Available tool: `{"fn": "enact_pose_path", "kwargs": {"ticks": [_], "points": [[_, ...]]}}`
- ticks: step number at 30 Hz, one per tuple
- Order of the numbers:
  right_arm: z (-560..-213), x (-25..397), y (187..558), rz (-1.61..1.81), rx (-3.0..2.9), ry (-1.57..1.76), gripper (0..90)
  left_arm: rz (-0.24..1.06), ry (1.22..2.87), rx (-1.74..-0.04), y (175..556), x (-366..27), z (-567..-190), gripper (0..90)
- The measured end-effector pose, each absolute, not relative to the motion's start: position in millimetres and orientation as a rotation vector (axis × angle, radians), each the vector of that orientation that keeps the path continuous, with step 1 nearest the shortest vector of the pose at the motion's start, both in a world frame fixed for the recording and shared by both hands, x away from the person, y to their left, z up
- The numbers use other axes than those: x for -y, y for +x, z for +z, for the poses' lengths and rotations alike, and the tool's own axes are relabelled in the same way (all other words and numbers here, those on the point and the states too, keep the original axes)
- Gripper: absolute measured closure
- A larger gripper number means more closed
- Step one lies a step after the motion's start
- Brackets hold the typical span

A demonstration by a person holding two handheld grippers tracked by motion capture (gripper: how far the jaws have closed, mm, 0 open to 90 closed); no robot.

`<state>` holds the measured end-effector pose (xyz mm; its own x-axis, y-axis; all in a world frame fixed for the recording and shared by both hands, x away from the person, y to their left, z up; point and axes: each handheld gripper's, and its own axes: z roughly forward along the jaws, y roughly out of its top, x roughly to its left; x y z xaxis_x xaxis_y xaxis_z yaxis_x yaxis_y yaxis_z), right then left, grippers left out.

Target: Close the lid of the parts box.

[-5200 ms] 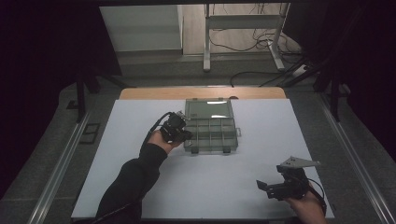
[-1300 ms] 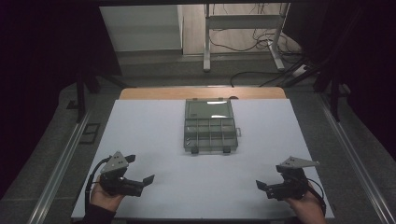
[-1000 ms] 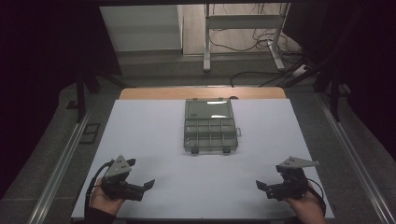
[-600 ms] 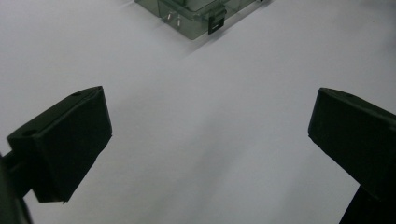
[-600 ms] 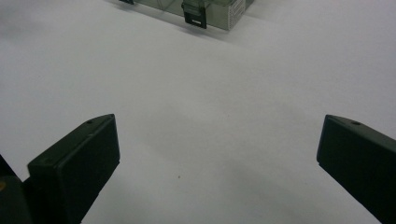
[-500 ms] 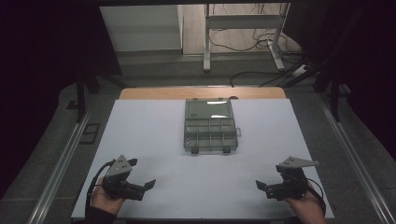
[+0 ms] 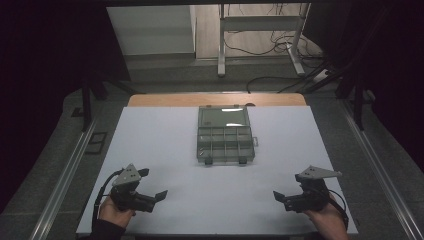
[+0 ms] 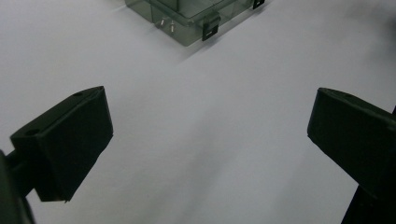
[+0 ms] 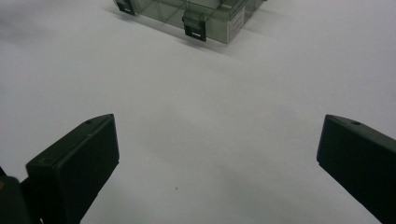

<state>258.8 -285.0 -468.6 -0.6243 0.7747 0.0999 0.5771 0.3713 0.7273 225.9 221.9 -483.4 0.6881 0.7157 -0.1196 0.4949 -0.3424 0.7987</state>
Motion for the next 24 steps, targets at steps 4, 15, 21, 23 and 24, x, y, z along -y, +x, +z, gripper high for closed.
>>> {"fn": "enact_pose_path", "kwargs": {"ticks": [4, 15, 21, 23, 24], "points": [[-467, 282, 262, 1.092, -2.369, 1.192, 0.0, 0.316, 2.010, -0.920, 229, -222, -484, 0.7], [-459, 272, 273, 1.095, -2.359, 1.139, 0.0, 0.310, 2.028, -0.897, 244, -216, -481, 0.9], [-455, 266, 283, 1.109, -2.358, 1.116, 0.0, 0.317, 2.045, -0.880, 255, -209, -479, 0.8], [-454, 264, 286, 1.108, -2.362, 1.106, 0.0, 0.315, 2.052, -0.877, 258, -207, -479, 0.6], [-454, 262, 288, 1.105, -2.363, 1.103, 0.0, 0.309, 2.052, -0.879, 260, -206, -478, 0.4]]}}
